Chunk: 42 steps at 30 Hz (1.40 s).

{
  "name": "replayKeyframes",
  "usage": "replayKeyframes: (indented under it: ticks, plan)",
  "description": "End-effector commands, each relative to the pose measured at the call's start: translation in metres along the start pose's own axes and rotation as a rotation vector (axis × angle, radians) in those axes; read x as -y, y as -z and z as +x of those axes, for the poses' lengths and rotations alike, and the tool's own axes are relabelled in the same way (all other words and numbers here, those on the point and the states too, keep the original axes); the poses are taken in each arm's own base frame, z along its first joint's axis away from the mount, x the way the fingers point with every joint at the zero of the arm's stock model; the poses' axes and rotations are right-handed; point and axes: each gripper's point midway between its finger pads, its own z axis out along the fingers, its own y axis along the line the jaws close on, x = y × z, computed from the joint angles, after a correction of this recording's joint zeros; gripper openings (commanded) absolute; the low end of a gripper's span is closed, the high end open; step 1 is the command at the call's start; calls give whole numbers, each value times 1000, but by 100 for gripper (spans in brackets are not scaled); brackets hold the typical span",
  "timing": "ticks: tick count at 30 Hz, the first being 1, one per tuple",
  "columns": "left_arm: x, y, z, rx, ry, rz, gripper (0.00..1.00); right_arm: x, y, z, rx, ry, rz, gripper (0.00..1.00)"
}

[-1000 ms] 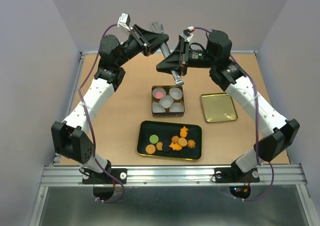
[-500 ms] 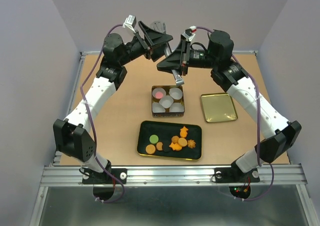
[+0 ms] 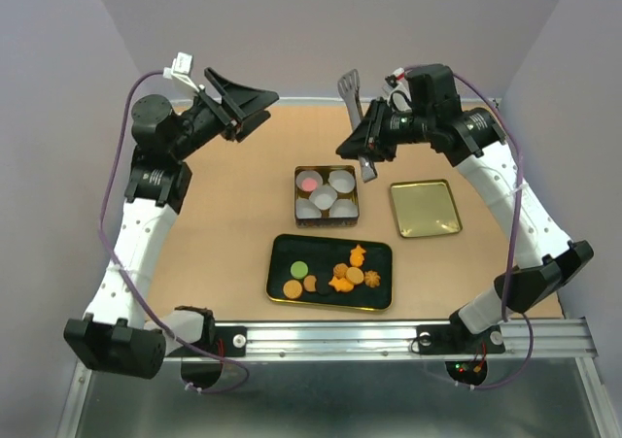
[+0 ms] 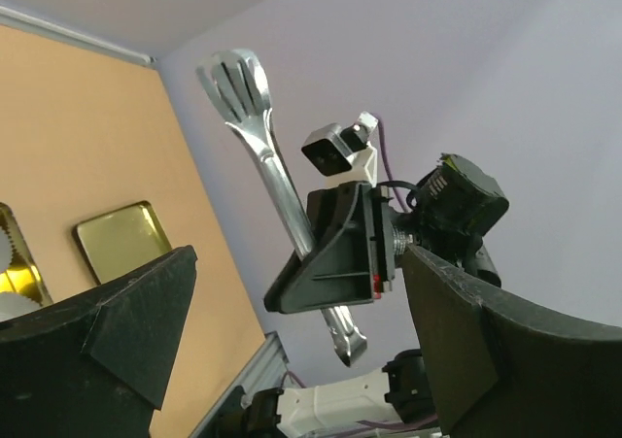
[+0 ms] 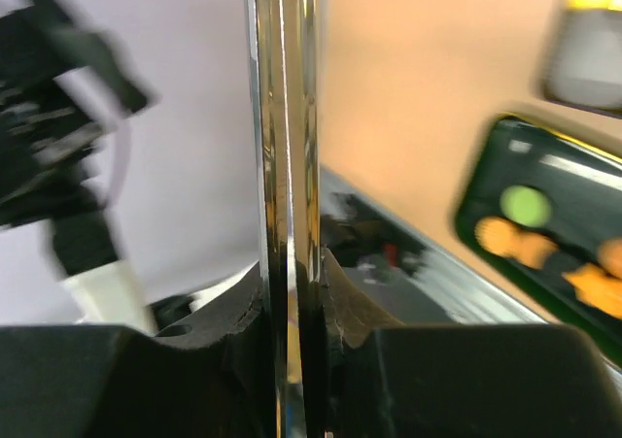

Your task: Pack the cookies

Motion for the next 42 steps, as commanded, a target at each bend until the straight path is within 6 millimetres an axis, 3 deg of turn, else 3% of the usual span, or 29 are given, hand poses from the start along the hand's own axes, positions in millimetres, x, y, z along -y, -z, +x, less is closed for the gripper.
replayKeyframes:
  ticks: [1,5,6,8,9,12,13,17,21,25,29,36,42]
  plan:
    - [2,29,10,10,-125,-34,99,94,43,29,-45,120,462,2]
    - [-27,49,22,9,-168,-190,99,126,56,66,-128,70,549,1]
    - [-26,52,20,24,-190,-195,99,120,59,70,-121,72,534,1]
    - [-35,64,28,19,-196,-250,99,128,57,91,-152,34,568,3]
    - [-47,69,34,11,-180,-293,99,127,60,99,-152,29,567,5]
    - [-56,82,47,-11,-188,-323,99,129,50,135,-202,-6,604,8]
    - [-56,86,51,-17,-196,-326,99,132,43,156,-251,11,614,11]
    - [-63,98,61,-54,-238,-360,99,132,27,195,-268,-66,627,18]
    - [-65,107,71,-90,-268,-367,99,138,26,196,-186,-161,605,27]
    - [-55,110,84,-113,-252,-324,99,147,21,202,-169,-218,595,44]
    - [-45,115,91,-135,-260,-303,99,154,15,211,-182,-207,632,54]
    - [-35,121,97,-159,-282,-290,99,168,0,225,-207,-202,704,55]
    - [-32,125,102,-174,-290,-292,99,187,6,241,-221,-250,776,55]
